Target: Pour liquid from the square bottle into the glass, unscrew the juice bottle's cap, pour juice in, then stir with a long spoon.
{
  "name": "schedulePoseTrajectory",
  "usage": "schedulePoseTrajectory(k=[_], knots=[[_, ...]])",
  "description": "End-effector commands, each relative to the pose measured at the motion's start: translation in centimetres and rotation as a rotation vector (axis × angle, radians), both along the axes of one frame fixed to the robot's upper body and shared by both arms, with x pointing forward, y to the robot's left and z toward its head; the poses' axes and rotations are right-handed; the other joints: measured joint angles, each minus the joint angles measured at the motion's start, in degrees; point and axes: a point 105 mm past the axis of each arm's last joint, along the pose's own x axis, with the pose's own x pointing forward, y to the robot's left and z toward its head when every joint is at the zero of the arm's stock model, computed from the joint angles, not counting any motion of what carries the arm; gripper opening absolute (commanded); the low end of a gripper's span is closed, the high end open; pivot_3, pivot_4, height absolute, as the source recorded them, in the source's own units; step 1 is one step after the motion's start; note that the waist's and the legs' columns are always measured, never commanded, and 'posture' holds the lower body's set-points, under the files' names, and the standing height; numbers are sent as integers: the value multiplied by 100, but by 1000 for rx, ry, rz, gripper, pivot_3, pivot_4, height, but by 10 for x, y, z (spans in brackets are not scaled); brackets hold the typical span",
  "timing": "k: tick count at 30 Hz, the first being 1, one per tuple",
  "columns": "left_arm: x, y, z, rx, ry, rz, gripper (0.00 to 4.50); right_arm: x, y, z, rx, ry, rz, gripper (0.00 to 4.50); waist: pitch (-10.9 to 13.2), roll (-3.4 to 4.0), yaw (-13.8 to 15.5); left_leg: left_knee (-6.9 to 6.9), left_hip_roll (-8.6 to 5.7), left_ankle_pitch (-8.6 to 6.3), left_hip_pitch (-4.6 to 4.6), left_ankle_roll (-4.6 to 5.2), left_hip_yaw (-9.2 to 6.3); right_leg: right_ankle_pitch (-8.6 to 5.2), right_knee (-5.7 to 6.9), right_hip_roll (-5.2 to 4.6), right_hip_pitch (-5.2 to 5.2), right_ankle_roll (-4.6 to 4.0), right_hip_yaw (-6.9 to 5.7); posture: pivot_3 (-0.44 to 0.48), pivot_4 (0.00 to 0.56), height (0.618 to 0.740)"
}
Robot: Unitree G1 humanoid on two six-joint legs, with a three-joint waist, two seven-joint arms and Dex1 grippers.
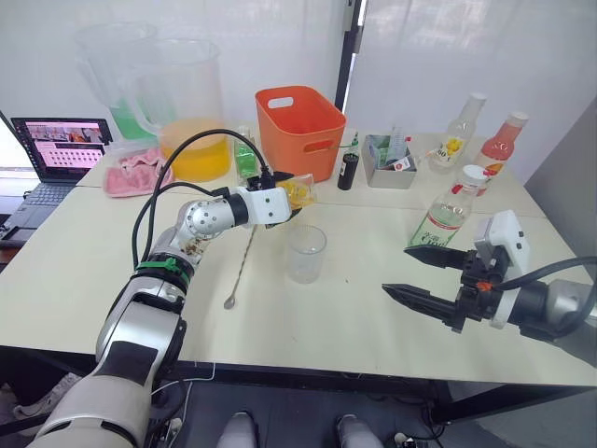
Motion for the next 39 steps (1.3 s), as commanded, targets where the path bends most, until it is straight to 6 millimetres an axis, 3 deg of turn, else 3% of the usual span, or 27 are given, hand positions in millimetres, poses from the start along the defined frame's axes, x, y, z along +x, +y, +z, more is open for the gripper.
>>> schedulePoseTrajectory(k=[1, 26, 39], knots=[[-12, -12, 38, -43, -189, -68, 2821, 0, -3, 9, -8, -40, -5, 4484, 0, 0, 2, 2, 0, 0, 0, 0, 0, 0, 1, 0, 1, 1, 0, 0, 150, 731], [-16, -8, 29, 61, -374, -77, 2821, 2, -3, 8, -12, -68, -38, 4484, 0, 0, 3, 50, -1, 0, 1, -2, 0, -4, 48, 0, 0, 15, 2, 0, 150, 731], [-14, -9, 33, 111, -473, -58, 2821, 6, 2, 13, -1, -92, -39, 4484, 0, 0, -1, 50, -2, 0, 1, -2, 0, -4, 49, 0, 0, 15, 2, 0, 150, 731]])
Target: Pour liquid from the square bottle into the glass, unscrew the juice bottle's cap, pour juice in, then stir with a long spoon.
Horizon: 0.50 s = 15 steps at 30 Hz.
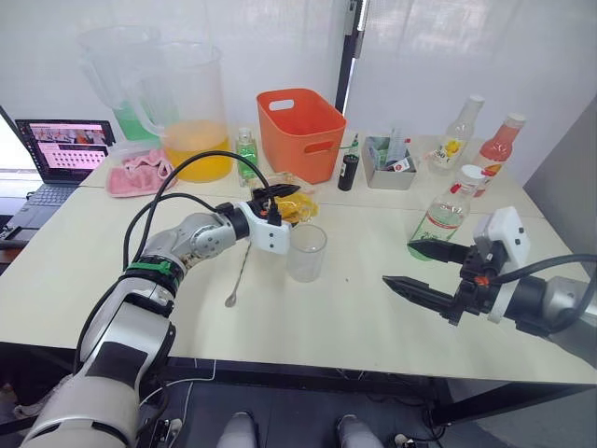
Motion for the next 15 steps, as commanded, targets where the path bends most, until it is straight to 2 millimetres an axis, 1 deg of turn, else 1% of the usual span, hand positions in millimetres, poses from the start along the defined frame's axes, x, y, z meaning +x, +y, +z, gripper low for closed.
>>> schedulePoseTrajectory(k=[1, 7, 15], knots=[[-5, -7, 47, -49, -189, -43, 2821, -2, 3, 10, 1, -55, 13, 4484, 0, 0, -3, 0, 0, 0, 0, 0, 0, 0, 0, 0, 0, 0, 0, 0, 150, 731], [-2, -5, 46, -30, -236, -17, 2821, -2, 5, 11, 4, -58, 16, 4484, 0, 0, 3, 0, 0, 0, 0, 0, 0, 0, 0, 0, 0, 0, 0, 0, 150, 731], [-4, -10, 48, -3, -297, -32, 2821, -2, 5, 10, 1, -58, 15, 4484, 0, 0, 4, 0, 0, 0, 0, -1, 0, 0, 0, 0, 0, 0, 0, 0, 150, 731]])
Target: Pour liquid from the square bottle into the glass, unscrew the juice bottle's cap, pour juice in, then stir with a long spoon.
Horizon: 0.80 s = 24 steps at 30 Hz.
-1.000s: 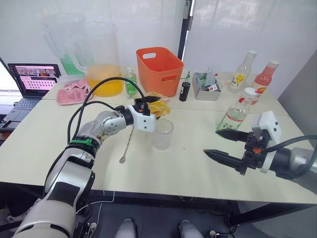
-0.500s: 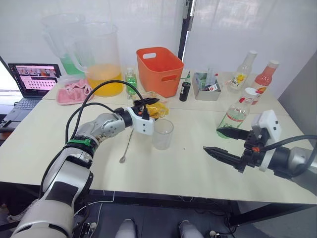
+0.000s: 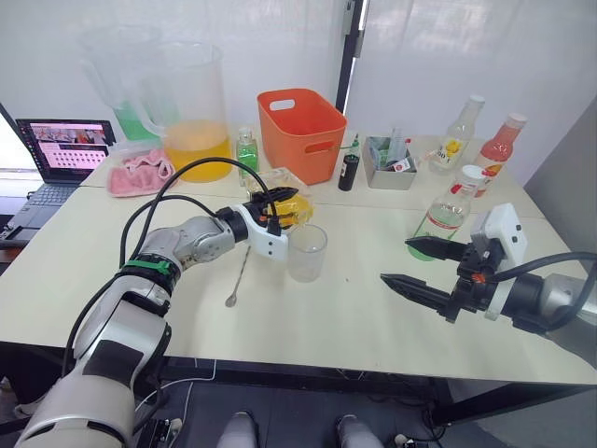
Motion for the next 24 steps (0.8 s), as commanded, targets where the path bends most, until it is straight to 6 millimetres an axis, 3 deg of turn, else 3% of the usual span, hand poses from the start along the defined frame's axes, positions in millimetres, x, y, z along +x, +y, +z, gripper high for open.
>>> schedulePoseTrajectory(k=[1, 24], knots=[[-7, -15, 54, -88, -172, -72, 2821, -3, 3, 8, 2, -48, 15, 4484, 0, 0, 0, 0, 0, 0, 0, 0, 0, 0, 0, 0, 0, 0, 0, 0, 150, 731], [-5, -17, 55, -77, -202, -72, 2821, -4, 3, 5, 1, -38, 18, 4484, 0, 0, 1, 0, 0, 0, 0, -1, 0, 0, 0, -1, 0, 1, 0, 0, 150, 731]])
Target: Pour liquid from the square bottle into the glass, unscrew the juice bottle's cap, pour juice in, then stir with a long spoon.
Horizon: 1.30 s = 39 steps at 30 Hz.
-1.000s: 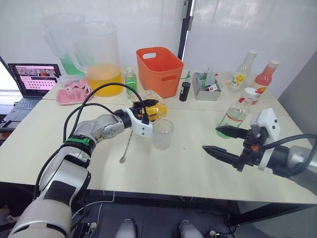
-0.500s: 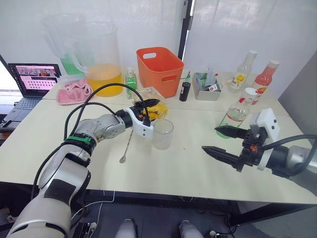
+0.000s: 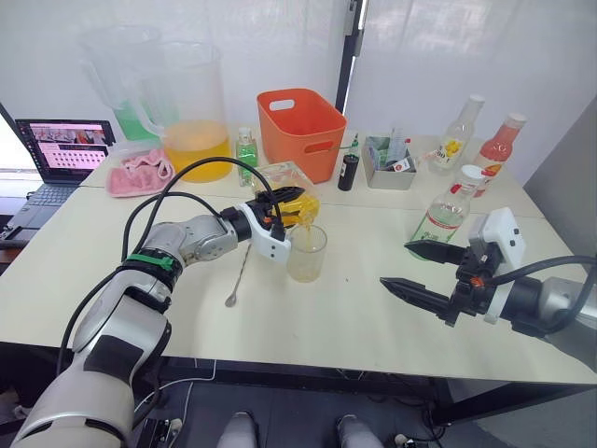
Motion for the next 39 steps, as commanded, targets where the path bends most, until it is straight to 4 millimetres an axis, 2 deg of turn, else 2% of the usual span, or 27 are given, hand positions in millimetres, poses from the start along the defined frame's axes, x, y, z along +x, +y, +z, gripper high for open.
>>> schedulePoseTrajectory(k=[1, 10, 17, 25, 33, 35, 39], knots=[[-3, -9, 53, -108, -124, -39, 2821, -2, 3, 9, 5, -52, 16, 4484, 0, 0, -3, 0, 0, 0, 0, 0, 0, 0, 0, 0, 0, 0, 0, 0, 150, 731], [-2, -7, 53, -107, -127, -32, 2821, -1, 4, 10, 3, -50, 24, 4484, 0, 0, -1, 0, 0, 0, 0, 0, 0, 0, 0, 0, 0, 0, 0, 0, 150, 731], [-2, -8, 51, -164, -24, -34, 2821, 1, 4, 10, 2, -48, 31, 4484, 0, 0, -3, 0, 0, 0, 0, 0, 0, 0, 0, 0, 0, 0, 0, 0, 150, 731], [2, -1, 54, -248, 83, 0, 2821, 4, 5, 10, -7, -46, 46, 4484, 0, 0, -9, 0, 0, 0, 0, 0, 0, 0, 2, 1, 0, -1, 0, 0, 150, 731], [14, 21, 70, -517, 278, 73, 2821, 8, 10, 14, -4, -50, 84, 4484, 0, 0, -26, 1, 1, 1, 0, 1, 0, 1, 6, 2, -1, -2, 1, 0, 150, 731], [17, 32, 86, -667, 324, 86, 2821, 9, 13, 17, 1, -54, 111, 4484, 0, 0, -37, 2, 1, 1, 0, 1, -1, 1, 10, 2, -1, -2, 1, 0, 150, 731], [18, 46, 104, -850, 398, 100, 2821, 11, 16, 21, 8, -60, 141, 4484, 0, 0, -39, 2, 1, 1, 0, 1, -5, 1, 14, 4, -2, -3, 1, 0, 150, 731]])
